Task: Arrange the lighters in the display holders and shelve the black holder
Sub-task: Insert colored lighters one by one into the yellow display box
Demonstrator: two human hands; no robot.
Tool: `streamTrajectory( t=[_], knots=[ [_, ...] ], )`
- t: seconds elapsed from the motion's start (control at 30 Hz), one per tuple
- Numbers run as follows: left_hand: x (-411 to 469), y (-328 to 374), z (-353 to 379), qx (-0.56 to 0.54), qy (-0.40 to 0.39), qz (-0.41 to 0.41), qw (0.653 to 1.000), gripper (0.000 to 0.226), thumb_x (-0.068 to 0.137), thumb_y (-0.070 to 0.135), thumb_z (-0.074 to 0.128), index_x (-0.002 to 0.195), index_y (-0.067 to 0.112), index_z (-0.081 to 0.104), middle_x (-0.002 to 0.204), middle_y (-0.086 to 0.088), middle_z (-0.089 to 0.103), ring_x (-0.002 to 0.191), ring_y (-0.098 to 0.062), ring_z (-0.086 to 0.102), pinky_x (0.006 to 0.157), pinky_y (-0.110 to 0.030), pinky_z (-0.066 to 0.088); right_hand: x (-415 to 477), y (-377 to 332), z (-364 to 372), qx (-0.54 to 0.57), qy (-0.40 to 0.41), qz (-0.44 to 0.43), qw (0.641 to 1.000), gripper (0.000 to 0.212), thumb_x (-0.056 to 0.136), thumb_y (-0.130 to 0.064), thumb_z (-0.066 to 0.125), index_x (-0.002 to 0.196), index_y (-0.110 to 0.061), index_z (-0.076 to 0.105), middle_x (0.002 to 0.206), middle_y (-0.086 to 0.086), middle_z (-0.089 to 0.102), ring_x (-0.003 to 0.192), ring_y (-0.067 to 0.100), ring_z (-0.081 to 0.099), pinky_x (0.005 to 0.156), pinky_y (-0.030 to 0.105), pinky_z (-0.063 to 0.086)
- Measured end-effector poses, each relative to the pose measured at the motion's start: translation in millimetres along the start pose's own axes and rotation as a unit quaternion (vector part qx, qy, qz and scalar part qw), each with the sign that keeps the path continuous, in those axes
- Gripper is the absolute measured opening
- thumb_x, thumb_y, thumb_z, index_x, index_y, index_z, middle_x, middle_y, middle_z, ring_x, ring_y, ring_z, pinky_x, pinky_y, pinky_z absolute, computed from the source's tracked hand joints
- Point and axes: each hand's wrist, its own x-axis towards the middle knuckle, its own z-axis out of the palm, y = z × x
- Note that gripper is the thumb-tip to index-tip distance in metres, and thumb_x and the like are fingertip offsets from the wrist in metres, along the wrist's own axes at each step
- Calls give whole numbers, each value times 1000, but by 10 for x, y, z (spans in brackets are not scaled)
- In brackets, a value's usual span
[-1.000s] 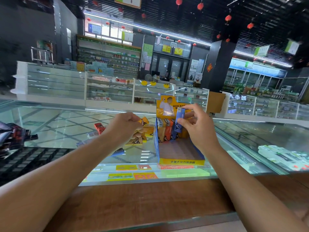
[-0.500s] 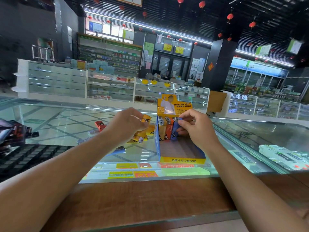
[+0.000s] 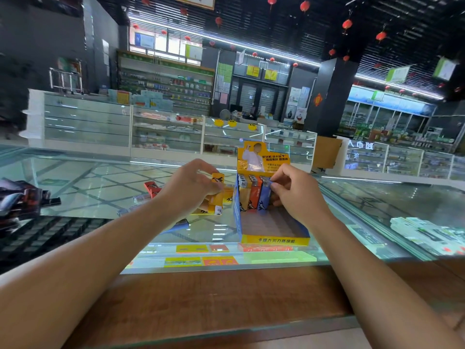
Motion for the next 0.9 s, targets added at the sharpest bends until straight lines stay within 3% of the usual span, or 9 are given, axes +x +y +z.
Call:
streamTrajectory(
  t=[0.07, 0.13, 0.3, 0.43, 0.47, 0.53, 0.63, 0.73, 0.9],
  knots=[
    [-13, 32, -2, -24, 12, 1, 1000, 18, 94, 11, 74, 107, 10, 63, 90, -14, 80, 76, -24, 77, 70, -34, 63, -12, -45, -47, -86, 69, -69, 992, 7, 100, -18, 64, 97, -24, 64, 93, -7, 65, 75, 9, 63, 73, 41, 58],
    [-14, 54, -21, -53, 31, 8, 998, 15, 93, 12, 76, 101, 10, 63, 90, -13, 80, 79, -22, 77, 72, -30, 61, -57, -142, -76, -57, 112, -138, 982, 7, 103, -24, 60, 97, -24, 63, 87, -10, 64, 70, 9, 60, 65, 41, 54],
    [15, 45, -56, -219, 41, 11, 975, 23, 88, -2, 76, 96, 7, 56, 91, -15, 76, 92, -30, 78, 85, -34, 64, -264, -473, 93, 208, -57, -90, 972, 17, 99, -32, 72, 103, -16, 65, 83, 5, 73, 73, 28, 69, 59, 38, 57],
    [18, 34, -45, -198, 23, 35, 979, 27, 87, -5, 77, 102, 6, 57, 94, -17, 75, 90, -31, 79, 85, -37, 64, -227, -448, 140, 279, -39, -71, 957, 11, 96, -13, 76, 105, -10, 70, 84, 10, 75, 75, 33, 72, 61, 37, 60],
    [13, 23, -42, -138, 21, 54, 989, 26, 87, -2, 78, 103, 7, 59, 94, -13, 77, 88, -28, 79, 84, -36, 64, -212, -426, 125, 290, -25, -74, 954, 9, 97, -10, 74, 105, -13, 73, 87, 7, 76, 79, 31, 74, 64, 37, 61],
    [21, -43, -66, 146, 42, 147, 977, 20, 93, 14, 76, 107, 20, 63, 96, 3, 78, 91, -16, 76, 82, -36, 61, -170, -380, 80, 284, 25, -83, 955, 19, 99, -8, 69, 108, -22, 77, 95, -2, 78, 86, 23, 75, 70, 33, 60],
    [23, -114, -131, 481, 54, 226, 845, 26, 96, 33, 62, 122, 33, 61, 113, 11, 68, 109, -14, 61, 88, -37, 50, -75, -231, -27, 223, 107, -84, 965, 25, 104, -8, 61, 116, -23, 78, 106, -1, 72, 89, 16, 70, 75, 36, 62],
    [40, -167, -198, 537, -11, 191, 822, 32, 97, 40, 57, 128, 33, 64, 114, 6, 62, 115, -20, 58, 96, -41, 50, 16, -17, -120, 96, 143, -100, 980, 22, 106, -14, 58, 116, -23, 76, 105, -10, 64, 92, 13, 65, 78, 48, 60],
    [81, -274, -116, 650, -70, 174, 736, 69, 96, 49, 53, 159, 29, 32, 148, 3, 52, 134, -21, 51, 111, -45, 42, 34, 81, -100, -31, 102, -104, 989, 21, 102, -10, 62, 113, -21, 76, 102, -1, 66, 87, 13, 62, 80, 40, 55]
  ],
)
